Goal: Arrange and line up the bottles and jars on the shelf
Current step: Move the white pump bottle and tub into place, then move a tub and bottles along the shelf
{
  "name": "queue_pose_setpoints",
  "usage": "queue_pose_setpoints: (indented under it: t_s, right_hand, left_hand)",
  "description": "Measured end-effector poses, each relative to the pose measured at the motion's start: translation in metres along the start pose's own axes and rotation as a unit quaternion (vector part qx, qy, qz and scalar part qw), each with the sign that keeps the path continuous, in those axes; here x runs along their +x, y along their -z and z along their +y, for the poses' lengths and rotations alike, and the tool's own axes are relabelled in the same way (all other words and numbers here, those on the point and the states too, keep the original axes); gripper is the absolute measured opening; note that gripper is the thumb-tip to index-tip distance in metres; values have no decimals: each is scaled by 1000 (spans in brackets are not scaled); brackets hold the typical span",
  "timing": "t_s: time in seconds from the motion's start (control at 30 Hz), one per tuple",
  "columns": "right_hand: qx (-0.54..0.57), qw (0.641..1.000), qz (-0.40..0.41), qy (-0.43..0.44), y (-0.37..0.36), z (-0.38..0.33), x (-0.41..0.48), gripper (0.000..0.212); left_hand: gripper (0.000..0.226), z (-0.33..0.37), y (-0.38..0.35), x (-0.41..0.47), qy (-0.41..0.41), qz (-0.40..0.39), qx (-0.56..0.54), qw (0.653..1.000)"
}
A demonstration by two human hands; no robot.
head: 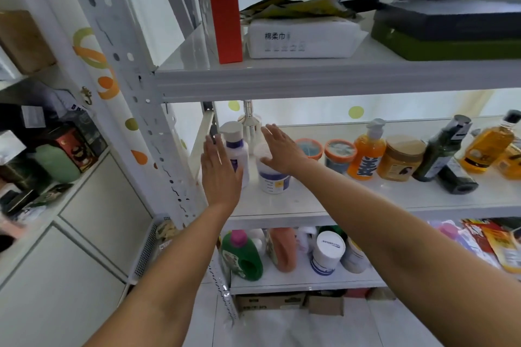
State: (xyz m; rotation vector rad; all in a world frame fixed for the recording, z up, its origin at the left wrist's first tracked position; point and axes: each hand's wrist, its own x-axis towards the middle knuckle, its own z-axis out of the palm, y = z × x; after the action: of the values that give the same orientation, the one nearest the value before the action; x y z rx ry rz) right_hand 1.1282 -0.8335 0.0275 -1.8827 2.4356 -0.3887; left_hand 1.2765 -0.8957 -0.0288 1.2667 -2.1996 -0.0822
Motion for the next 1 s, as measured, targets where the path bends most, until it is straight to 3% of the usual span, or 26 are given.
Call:
queue_pose_setpoints:
  t_s: [0.07, 0.17, 0.27, 0.37, 0.63, 1.0]
  right_hand:
    - [-71, 997, -1, -7, 1, 21, -14, 82]
    - [-112, 994, -10, -15, 8, 52, -41, 84]
    - [-106, 994, -8, -29, 22, 88, -74, 87]
    - [-89, 995, -8, -54, 41, 130, -117, 94]
    - [-78, 984, -20, -160, 65, 246, -231, 98]
    - [-69, 960, -16, -272, 96, 376, -299, 100]
  left_hand:
    - [84, 13, 1, -8, -85, 7, 1, 996]
    - [87, 47, 0, -15, -184, -85, -1, 979]
    - [91, 96, -7, -23, -201, -200, 2, 959]
    - [96, 155, -16, -39, -193, -258, 0, 947]
    - [97, 312, -48, -106, -262, -288, -19, 921]
    - [100, 455, -92, -129, -340, -334, -56, 878]
